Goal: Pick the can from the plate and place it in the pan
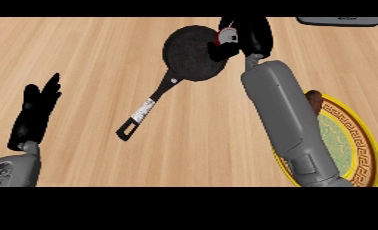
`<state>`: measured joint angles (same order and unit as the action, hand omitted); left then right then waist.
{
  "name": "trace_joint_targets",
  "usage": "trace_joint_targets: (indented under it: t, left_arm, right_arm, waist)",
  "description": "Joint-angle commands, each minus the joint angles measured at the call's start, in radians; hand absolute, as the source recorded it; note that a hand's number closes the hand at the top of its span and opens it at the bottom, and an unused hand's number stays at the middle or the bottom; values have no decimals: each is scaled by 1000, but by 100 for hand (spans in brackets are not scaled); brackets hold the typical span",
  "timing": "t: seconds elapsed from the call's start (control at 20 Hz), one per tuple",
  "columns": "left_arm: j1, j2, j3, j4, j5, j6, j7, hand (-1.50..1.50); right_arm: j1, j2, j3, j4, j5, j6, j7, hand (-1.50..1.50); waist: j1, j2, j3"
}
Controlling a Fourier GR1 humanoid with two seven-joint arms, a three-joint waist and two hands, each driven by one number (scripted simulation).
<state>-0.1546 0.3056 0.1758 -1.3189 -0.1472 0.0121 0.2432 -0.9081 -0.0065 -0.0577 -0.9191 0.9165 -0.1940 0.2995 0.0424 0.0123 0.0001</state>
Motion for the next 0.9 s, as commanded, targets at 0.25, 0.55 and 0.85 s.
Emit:
trace_joint_targets:
  t: [0.25, 0.55, 0.85]
  left_arm:
    - [-20, -3, -15, -35, -4, -10, 6, 0]
    - [-52, -21, -39, -29, -10, -17, 9, 0]
    - [-114, -20, -43, -8, -17, -15, 30, 0]
  right_arm:
    - [-194, 6, -102, 461, -78, -180, -145, 150]
    - [-209, 6, -121, 585, -197, -247, -224, 150]
    - [-216, 6, -179, 665, -303, -213, -318, -150]
  waist:
    - [38, 16, 1]
    - [85, 29, 2]
    - [99, 40, 3]
